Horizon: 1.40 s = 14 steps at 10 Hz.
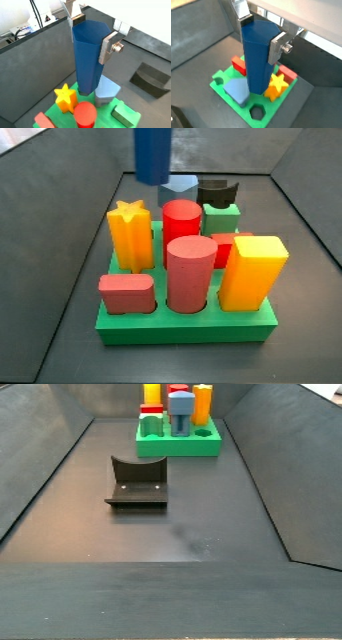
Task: Pick up the hexagon object. Move up. Move to above the board. Insert the hexagon object.
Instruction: Insert the hexagon object.
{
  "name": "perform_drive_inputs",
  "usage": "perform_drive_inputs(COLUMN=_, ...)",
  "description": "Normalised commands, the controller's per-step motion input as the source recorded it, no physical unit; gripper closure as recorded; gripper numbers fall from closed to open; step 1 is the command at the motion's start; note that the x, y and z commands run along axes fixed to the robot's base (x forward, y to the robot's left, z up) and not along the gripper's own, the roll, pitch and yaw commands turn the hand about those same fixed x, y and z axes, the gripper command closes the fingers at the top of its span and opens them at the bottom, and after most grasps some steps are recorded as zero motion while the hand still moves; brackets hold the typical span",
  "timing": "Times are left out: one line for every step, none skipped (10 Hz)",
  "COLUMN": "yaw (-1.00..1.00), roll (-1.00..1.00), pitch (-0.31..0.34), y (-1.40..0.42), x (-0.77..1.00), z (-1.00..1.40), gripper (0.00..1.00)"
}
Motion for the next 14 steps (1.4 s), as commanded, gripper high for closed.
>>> perform_drive_inputs(yaw=0.0, roll=0.02, pitch=0.011, y=0.17, x=-0.44, z=-0.22, gripper=1.0)
perform_drive_inputs(yaw=0.0, roll=0.0, pitch=0.0, y=0.23, x=-0.46, z=-0.07, gripper=1.0)
perform_drive_inputs(yaw=0.05, roll=0.0, pitch=0.0, y=0.21, x=-0.44, z=-0.05, gripper=1.0)
perform_drive_inputs(yaw=0.06, roll=0.0, pitch=0.0, y=0.2, x=-0.39, z=-0.14, gripper=1.0)
perform_drive_inputs(yaw=0.08, roll=-0.02, pitch=-0.043, y=0.04, x=-0.19, z=-0.38, gripper=1.0)
perform_drive_inputs(yaw=0.14, roll=-0.07, pitch=-0.114, y=0.0, x=-0.03, z=-0.57, gripper=1.0)
perform_drive_inputs(yaw=0.14, roll=-0.07, pitch=-0.179, y=0.0, x=-0.18, z=-0.61, gripper=1.0)
perform_drive_inputs(yaw=0.2, roll=0.0, pitch=-0.19, y=0.0, x=-0.21, z=-0.56, gripper=1.0)
perform_drive_inputs(yaw=0.13, roll=0.0, pitch=-0.164, y=0.0, x=-0.17, z=-0.56, gripper=1.0)
perform_drive_inputs(yaw=0.08, roll=0.02, pitch=-0.146, y=0.0, x=-0.15, z=-0.57, gripper=1.0)
perform_drive_inputs(yaw=0.03, roll=0.0, pitch=-0.171, y=0.0, x=-0.05, z=-0.59, gripper=1.0)
perform_drive_inputs(yaw=0.0, roll=0.0, pitch=-0.161, y=0.0, x=0.0, z=-0.59, gripper=1.0)
perform_drive_inputs(yaw=0.0, roll=0.0, pitch=-0.154, y=0.0, x=0.0, z=-0.59, gripper=1.0)
perform_drive_inputs(yaw=0.0, roll=0.0, pitch=-0.171, y=0.0, x=0.07, z=-0.55, gripper=1.0)
